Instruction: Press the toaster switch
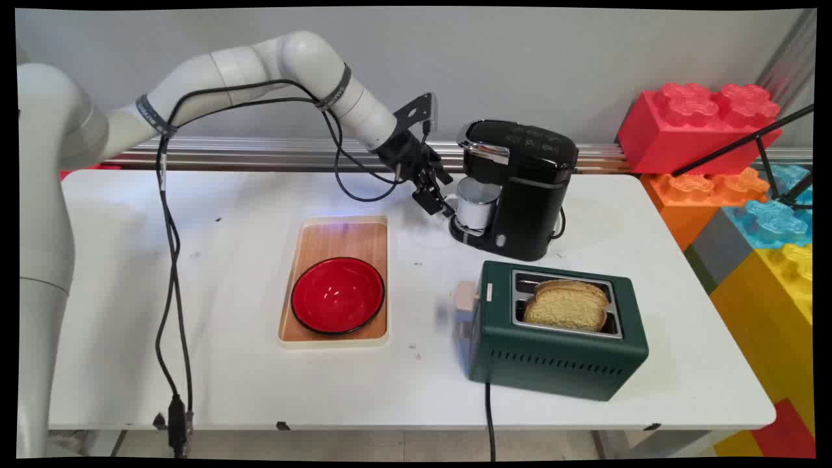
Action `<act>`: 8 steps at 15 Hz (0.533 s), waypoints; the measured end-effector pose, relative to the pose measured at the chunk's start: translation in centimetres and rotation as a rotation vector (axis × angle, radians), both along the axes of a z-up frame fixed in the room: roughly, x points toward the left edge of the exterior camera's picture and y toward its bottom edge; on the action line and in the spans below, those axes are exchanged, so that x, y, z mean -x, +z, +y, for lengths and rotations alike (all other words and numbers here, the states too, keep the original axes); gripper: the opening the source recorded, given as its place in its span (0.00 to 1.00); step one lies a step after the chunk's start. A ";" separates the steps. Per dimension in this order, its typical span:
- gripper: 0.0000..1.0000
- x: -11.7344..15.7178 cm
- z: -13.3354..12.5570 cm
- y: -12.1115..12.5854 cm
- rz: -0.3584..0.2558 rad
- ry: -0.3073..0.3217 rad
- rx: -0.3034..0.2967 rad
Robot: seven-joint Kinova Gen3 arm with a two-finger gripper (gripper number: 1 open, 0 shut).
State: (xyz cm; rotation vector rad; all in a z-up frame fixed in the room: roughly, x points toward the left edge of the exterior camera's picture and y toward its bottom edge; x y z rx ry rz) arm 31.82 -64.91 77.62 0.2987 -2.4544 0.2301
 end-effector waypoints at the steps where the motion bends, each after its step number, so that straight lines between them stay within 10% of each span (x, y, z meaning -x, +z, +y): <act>1: 1.00 0.0 0.2 0.3 -0.001 0.006 -0.003; 8: 1.00 0.2 3.4 3.2 -0.016 0.071 -0.036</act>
